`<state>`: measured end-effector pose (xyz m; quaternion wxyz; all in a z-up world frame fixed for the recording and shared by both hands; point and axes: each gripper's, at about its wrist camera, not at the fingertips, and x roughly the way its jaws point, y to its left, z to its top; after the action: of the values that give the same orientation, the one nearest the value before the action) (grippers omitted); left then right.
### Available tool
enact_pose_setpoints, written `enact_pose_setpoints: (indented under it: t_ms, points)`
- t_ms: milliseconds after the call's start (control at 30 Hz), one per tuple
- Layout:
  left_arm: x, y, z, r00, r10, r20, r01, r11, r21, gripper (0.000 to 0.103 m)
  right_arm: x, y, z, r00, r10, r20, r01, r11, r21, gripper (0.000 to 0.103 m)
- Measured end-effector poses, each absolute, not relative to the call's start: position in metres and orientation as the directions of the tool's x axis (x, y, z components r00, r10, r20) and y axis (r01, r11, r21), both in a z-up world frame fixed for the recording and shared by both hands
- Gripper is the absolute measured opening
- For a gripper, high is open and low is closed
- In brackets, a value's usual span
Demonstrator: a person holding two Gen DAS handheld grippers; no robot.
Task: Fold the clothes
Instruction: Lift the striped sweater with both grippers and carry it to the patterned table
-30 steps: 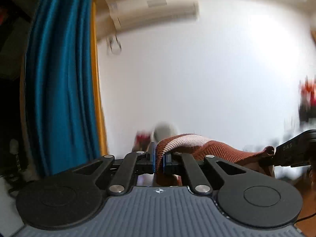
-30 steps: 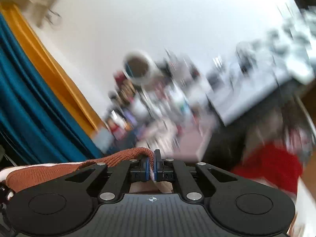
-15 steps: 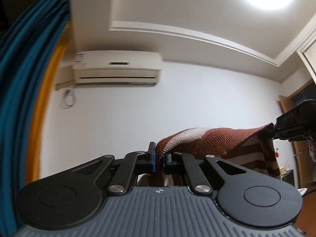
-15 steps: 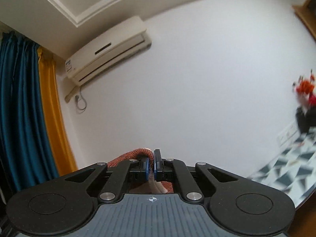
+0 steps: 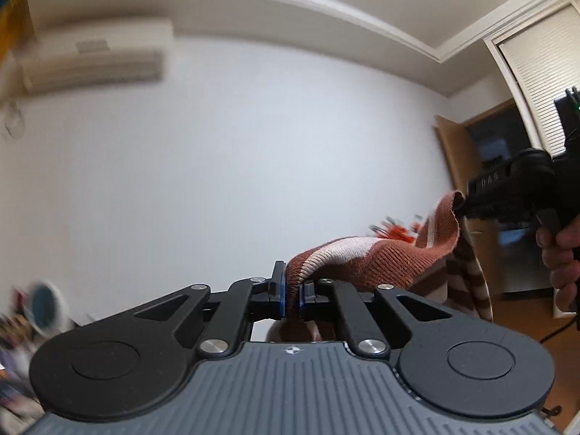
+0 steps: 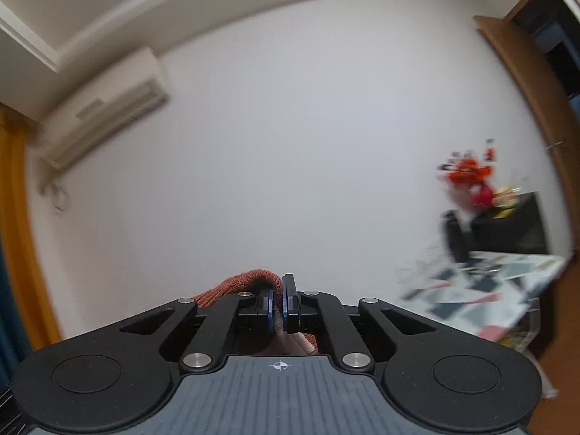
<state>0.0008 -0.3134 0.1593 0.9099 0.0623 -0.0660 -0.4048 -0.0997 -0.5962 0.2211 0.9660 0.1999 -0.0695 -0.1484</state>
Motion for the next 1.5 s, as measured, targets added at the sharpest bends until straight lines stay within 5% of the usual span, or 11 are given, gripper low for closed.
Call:
enact_pose_setpoints:
  t_ms: [200,600,867,1333,1500]
  points:
    - [0.064,-0.385,0.173,0.626,-0.779,0.044,0.776,0.627,0.061,0.007,-0.113,-0.691,0.210,0.911,-0.413,0.020,0.372,0.839,0.398,0.004]
    - [0.204,-0.540,0.188,0.607,-0.789,0.094,0.775,0.614,0.150,0.007,-0.001,-0.873,0.227,0.845,-0.529,0.076,0.466,0.800,0.379,0.004]
    - [0.319,-0.644,0.158,0.674,-0.739,-0.014,0.727,0.659,0.194,0.007,0.135,-0.990,0.182,0.851,-0.525,-0.022,0.483,0.763,0.431,0.004]
    - [0.534,-0.826,0.078,0.877,-0.438,-0.197,0.478,0.840,0.257,0.007,0.420,-1.145,0.098,0.915,-0.366,-0.171,0.404,0.825,0.395,0.004]
    - [0.631,-0.900,0.015,0.880,-0.289,-0.376,0.398,0.882,0.254,0.007,0.541,-1.213,0.049,0.923,-0.273,-0.273,0.365,0.845,0.392,0.004]
